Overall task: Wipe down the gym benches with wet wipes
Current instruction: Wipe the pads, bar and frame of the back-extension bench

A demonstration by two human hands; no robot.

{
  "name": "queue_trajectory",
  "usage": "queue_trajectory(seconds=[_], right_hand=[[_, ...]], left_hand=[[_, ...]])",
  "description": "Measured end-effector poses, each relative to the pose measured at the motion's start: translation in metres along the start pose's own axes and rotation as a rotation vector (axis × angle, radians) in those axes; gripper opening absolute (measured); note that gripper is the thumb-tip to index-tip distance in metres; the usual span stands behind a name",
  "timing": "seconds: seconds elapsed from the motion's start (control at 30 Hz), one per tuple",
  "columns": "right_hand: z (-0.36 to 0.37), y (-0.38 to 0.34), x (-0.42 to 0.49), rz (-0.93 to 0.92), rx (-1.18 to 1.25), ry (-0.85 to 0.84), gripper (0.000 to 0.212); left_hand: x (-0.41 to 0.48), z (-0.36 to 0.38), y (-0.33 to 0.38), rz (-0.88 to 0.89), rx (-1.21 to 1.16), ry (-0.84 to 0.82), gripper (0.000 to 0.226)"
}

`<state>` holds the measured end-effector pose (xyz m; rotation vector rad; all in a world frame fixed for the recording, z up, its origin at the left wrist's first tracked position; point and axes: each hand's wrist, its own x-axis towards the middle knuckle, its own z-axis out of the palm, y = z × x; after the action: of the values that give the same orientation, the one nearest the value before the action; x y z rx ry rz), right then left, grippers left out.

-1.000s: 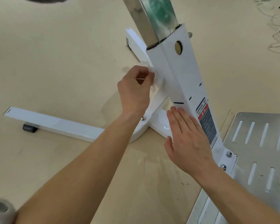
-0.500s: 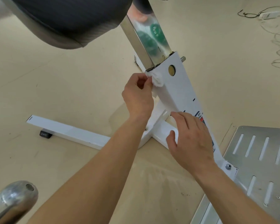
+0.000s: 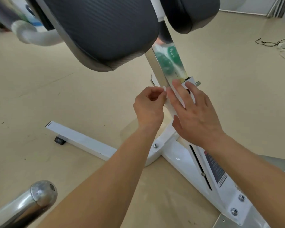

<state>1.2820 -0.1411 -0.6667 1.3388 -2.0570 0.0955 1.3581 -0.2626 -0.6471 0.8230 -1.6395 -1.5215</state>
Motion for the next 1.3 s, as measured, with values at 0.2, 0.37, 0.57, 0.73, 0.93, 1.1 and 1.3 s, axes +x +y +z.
queue_trajectory(seconds=[0.2, 0.37, 0.57, 0.73, 0.93, 1.1, 1.3], right_hand=[[0.011, 0.0, 0.009, -0.162, -0.026, -0.028, 0.071], [0.014, 0.01, 0.013, -0.172, -0.154, -0.079, 0.07], [0.006, 0.017, 0.038, -0.174, -0.242, -0.059, 0.069], [-0.009, 0.012, 0.09, -0.106, -0.235, -0.104, 0.068], [-0.006, 0.006, 0.057, -0.095, -0.229, -0.141, 0.069], [-0.011, 0.007, 0.064, -0.114, -0.233, -0.176, 0.069], [-0.016, 0.0, 0.082, -0.07, -0.204, -0.195, 0.069]], left_hand=[[0.018, -0.004, -0.005, 0.031, -0.105, 0.106, 0.019], [0.019, -0.008, -0.019, 0.09, -0.072, -0.022, 0.023], [0.032, -0.006, -0.016, 0.262, 0.08, -0.072, 0.038], [0.062, -0.008, 0.006, 0.363, 0.176, 0.007, 0.04], [0.039, -0.015, -0.016, 0.387, 0.299, -0.119, 0.045], [0.045, -0.016, -0.013, 0.412, 0.309, -0.095, 0.046], [0.058, -0.016, -0.007, 0.506, 0.436, -0.044, 0.052]])
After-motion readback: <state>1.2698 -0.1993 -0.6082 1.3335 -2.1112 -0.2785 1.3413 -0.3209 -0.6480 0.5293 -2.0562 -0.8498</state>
